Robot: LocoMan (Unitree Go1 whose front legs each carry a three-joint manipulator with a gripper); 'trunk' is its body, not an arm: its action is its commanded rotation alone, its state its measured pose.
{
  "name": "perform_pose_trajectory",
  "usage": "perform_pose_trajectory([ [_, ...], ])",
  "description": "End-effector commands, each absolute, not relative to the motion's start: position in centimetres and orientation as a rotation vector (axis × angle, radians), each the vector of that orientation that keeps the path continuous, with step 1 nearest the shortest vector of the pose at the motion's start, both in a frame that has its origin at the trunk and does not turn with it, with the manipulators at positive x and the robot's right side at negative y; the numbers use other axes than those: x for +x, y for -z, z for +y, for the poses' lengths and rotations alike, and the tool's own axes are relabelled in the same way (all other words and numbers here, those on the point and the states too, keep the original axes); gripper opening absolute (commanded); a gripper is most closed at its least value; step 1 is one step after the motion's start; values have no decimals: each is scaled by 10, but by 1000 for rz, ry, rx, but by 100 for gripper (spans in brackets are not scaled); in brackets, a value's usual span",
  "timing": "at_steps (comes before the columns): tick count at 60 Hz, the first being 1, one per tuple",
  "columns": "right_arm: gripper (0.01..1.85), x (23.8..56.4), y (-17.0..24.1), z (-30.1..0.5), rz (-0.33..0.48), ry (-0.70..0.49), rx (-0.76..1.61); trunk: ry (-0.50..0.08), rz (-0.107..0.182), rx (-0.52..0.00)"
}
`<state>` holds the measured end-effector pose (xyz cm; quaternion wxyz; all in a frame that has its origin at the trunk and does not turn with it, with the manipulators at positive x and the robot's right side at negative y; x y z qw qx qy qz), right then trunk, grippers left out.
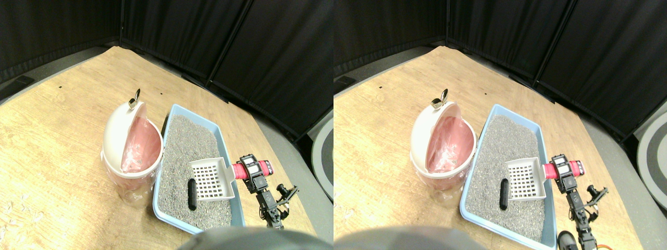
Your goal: Scoop (unimanual)
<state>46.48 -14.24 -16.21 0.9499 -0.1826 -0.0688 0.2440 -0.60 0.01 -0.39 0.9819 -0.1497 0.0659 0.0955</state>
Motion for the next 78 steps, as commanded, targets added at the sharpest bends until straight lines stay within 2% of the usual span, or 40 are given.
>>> perform_pose_trajectory([
  [1,6,452,174,-137,-5,-651,-389,-207,157,-304],
  [15,6,445,149,-159,1,-644,-337,-204,157,-299],
  [27,6,447,136,-158,-18,-692,-340,-193,151,-292],
  [34,6,451,145,-154,25,-686,-277,-192,149,-291],
  [37,6,451,153,-153,47,-643,-255,-192,149,-291],
  [45,6,449,164,-152,45,-614,-209,-192,149,-291],
  [54,6,446,171,-143,56,-637,-206,-197,150,-296],
  [65,6,437,181,-122,84,-739,-179,-204,149,-302],
  [71,6,435,188,-115,122,-729,-101,-206,144,-303],
  [78,6,442,191,-119,126,-686,-57,-206,143,-305],
])
